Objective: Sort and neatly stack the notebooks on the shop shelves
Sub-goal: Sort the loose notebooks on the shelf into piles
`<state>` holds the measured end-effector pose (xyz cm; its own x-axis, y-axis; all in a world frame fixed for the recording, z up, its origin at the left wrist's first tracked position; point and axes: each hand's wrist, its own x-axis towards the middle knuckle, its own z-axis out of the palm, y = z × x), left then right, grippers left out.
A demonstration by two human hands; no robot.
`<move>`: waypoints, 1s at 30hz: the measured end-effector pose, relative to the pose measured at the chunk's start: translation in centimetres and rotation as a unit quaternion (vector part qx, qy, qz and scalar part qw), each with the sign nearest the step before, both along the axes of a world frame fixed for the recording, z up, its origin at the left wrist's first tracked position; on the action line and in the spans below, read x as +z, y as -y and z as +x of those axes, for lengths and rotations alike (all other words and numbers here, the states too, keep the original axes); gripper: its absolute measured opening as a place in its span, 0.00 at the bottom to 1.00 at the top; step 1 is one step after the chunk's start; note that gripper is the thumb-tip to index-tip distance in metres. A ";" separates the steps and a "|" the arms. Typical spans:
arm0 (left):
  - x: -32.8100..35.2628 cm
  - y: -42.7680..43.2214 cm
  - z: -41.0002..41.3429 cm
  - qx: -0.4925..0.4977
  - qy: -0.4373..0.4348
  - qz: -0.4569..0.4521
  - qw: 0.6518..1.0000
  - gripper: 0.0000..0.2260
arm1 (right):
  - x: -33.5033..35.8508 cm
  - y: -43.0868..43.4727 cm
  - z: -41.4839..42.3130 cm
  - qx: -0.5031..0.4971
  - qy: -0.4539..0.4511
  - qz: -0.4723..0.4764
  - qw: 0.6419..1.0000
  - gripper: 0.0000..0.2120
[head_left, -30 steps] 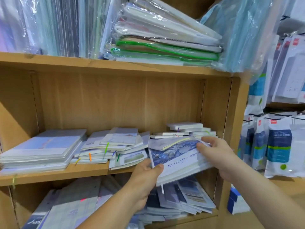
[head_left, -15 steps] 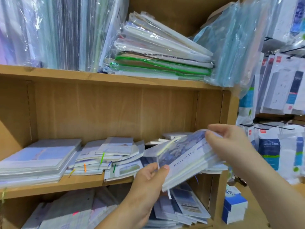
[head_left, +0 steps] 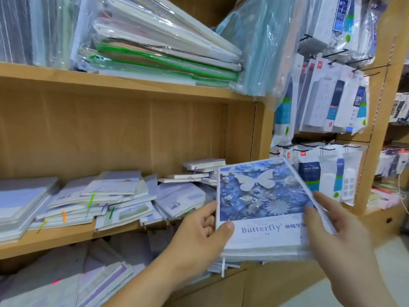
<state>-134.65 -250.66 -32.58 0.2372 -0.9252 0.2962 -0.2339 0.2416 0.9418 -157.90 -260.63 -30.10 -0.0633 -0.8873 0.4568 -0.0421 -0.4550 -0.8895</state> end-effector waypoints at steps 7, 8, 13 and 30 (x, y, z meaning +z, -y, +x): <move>-0.2 -3.3 4.4 0.094 0.027 -0.006 0.995 0.20 | -2.2 -2.1 7.1 0.111 -0.040 -0.020 0.993 0.24; -0.4 -4.3 5.4 0.120 0.028 -0.011 0.992 0.22 | -2.8 -2.5 8.7 0.135 -0.051 -0.018 0.989 0.26; -0.6 -10.1 11.5 0.243 0.058 -0.036 0.968 0.25 | -3.8 -4.8 16.7 0.266 -0.106 0.015 0.958 0.30; 6.1 -29.0 35.6 0.555 0.295 0.098 0.772 0.13 | 3.9 -17.3 49.4 0.472 -0.146 0.027 0.869 0.15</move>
